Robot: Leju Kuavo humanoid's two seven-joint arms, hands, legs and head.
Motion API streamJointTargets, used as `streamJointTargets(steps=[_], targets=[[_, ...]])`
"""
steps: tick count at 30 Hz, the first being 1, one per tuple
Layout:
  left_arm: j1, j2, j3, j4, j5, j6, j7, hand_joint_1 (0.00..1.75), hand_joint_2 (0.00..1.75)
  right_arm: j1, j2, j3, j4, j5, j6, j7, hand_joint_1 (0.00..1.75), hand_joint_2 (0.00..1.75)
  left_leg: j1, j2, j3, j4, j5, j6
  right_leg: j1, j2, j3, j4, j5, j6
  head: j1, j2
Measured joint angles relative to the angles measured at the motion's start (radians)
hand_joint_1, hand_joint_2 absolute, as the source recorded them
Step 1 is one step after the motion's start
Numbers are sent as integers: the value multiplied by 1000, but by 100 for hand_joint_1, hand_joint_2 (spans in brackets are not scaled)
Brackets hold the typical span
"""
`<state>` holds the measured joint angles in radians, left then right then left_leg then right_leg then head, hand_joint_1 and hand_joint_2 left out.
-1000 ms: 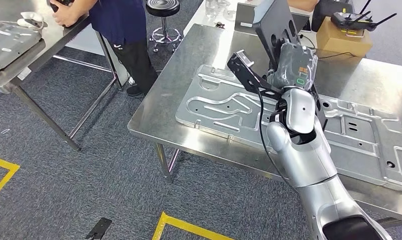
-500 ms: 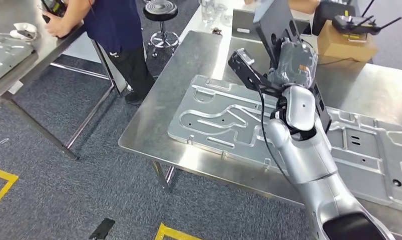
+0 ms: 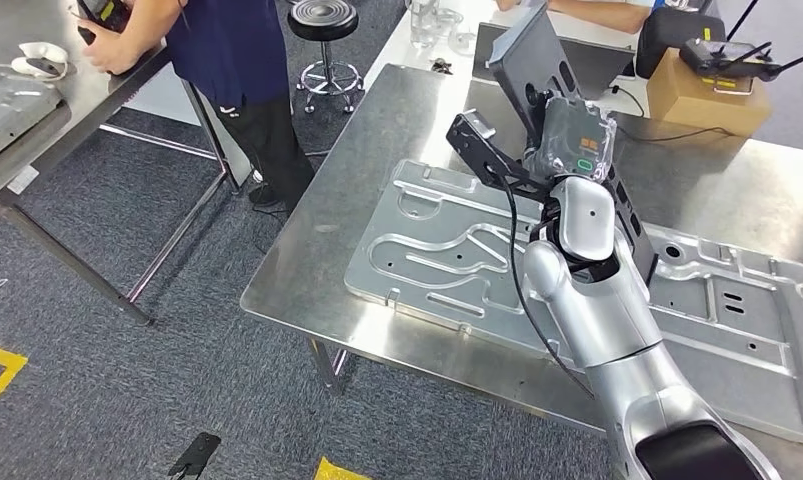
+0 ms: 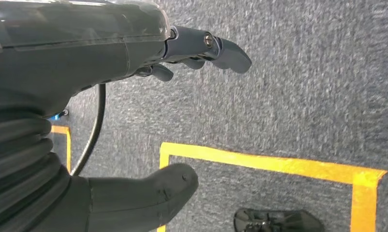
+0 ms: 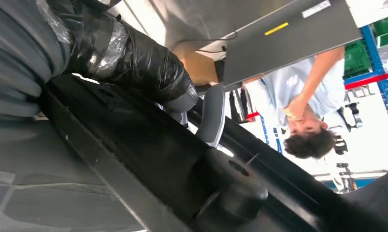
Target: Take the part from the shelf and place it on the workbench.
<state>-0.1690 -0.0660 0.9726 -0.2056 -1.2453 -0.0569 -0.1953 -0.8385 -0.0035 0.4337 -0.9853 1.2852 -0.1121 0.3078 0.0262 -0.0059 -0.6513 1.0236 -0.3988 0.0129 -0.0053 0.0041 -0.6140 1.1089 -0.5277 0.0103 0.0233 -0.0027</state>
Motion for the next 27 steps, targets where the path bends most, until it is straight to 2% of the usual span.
streamJointTargets(steps=[2, 3, 4, 5, 7, 8, 9, 11, 13, 14, 16, 18, 19, 20, 21, 23, 24, 25, 27], targets=[[-4, 0, 0, 0, 3, 0, 0, 0, 175, 5, 2, 2, 16, -1, 2, -4, 175, 175, 0, 0, 3, 0, -5, 6, -5, 0, -69, 124, -47, 9, 0, 0], [-5, 0, -1, 0, 4, 0, 1, 0, 175, 11, 4, 5, 27, -2, 3, -7, 175, 175, 0, 0, 4, 0, -6, 7, -7, -1, -101, 173, -57, 12, 0, 0], [-6, 0, -1, 0, 5, 0, 1, 0, 175, 18, 6, 8, 40, -4, 2, -11, 175, 175, 0, -1, 6, 0, -9, 8, -10, -1, -119, 194, -50, 14, 0, 0], [-6, 0, -1, 0, 6, 0, 2, 0, 175, 26, 9, 11, 54, -5, 2, -13, 175, 175, 1, -2, 10, 0, -11, 7, -12, -2, -119, 177, -24, 14, 0, 0], [-6, 0, -1, 0, 7, 0, 2, 0, 175, 36, 17, 16, 80, -7, -1, -17, 175, 175, 1, -6, 18, 0, -17, 3, -13, -3, -72, 56, 53, 9, 0, 0], [-6, 0, -1, 0, 8, 0, 3, 0, 175, 39, 23, 19, 94, -6, -2, -19, 175, 175, 0, -7, 20, 1, -19, -1, -11, -4, -45, -6, 79, 4, 0, 0], [-7, -1, -2, 0, 9, 0, 3, 0, 175, 44, 31, 22, 108, -5, -5, -20, 175, 175, -1, -8, 22, 0, -21, -6, -7, -4, -27, -48, 92, 0, 0, 0], [-7, -1, -2, 0, 12, 0, 3, 0, 175, 60, 48, 31, 138, -4, -14, -25, 175, 175, -2, -7, 24, -3, -22, -19, 1, -1, -15, -72, 89, -8, 0, 0], [-8, -2, -2, 0, 16, 0, 3, 0, 175, 81, 64, 38, 164, -3, -19, -30, 175, 175, 1, -6, 30, -6, -26, -33, -1, 1, -8, -82, 93, -18, 0, 0], [-8, -3, -3, 0, 17, 0, 3, 0, 175, 88, 72, 41, 176, -3, -21, -33, 175, 175, 2, -4, 27, 6, -37, -38, -3, 2, -3, -90, 96, -25, 0, 0], [-8, -2, -3, 0, 21, 0, 3, 0, 175, 97, 92, 48, 206, -3, -28, -41, 175, 175, 3, -1, -8, 90, -89, -42, -5, 1, 5, -99, 99, -35, -1, 0], [-8, -2, -3, 0, 24, 2, 3, 0, 175, 114, 111, 57, 244, -3, -41, -52, 175, 175, 2, 0, -69, 219, -144, -45, 0, 1, 6, -97, 97, -41, -1, 0], [-6, -1, -3, 0, 25, 2, 3, 0, 175, 126, 119, 62, 261, -3, -46, -56, 175, 175, 2, 0, -88, 256, -150, -45, 2, 1, 6, -95, 95, -43, -1, 0], [-5, -1, -3, 0, 25, 2, 3, 0, 175, 138, 126, 67, 277, -3, -50, -59, 175, 175, 2, 0, -90, 259, -139, -44, 4, 1, 6, -92, 93, -44, -1, 0], [-5, -1, -3, 0, 25, 2, 3, 0, 175, 147, 132, 71, 290, -3, -53, -61, 175, 175, 1, 0, -72, 219, -110, -42, 6, 1, 6, -87, 89, -44, -1, 0], [-5, -1, -3, 0, 25, 3, 3, 0, 175, 154, 142, 75, 308, -3, -58, -62, 175, 175, -1, 0, -10, 92, -52, -34, 10, 2, 4, -75, 80, -41, -1, 0], [-6, -1, -3, 0, 25, 3, 3, 0, 175, 154, 144, 76, 314, -3, -59, -62, 175, 175, -4, -1, 14, 44, -37, -29, 11, 2, 2, -70, 77, -38, -1, 0], [-6, 0, -3, 0, 25, 3, 3, 0, 175, 155, 146, 77, 319, -3, -60, -62, 175, 175, -6, -1, 26, 19, -35, -25, 13, 2, 0, -67, 75, -34, -1, 0], [-4, -1, -4, 0, 25, 3, 3, 0, 175, 157, 148, 78, 328, -3, -61, -63, 175, 175, -8, -2, 29, 11, -36, -17, 13, 3, -1, -67, 76, -27, 0, 0]])
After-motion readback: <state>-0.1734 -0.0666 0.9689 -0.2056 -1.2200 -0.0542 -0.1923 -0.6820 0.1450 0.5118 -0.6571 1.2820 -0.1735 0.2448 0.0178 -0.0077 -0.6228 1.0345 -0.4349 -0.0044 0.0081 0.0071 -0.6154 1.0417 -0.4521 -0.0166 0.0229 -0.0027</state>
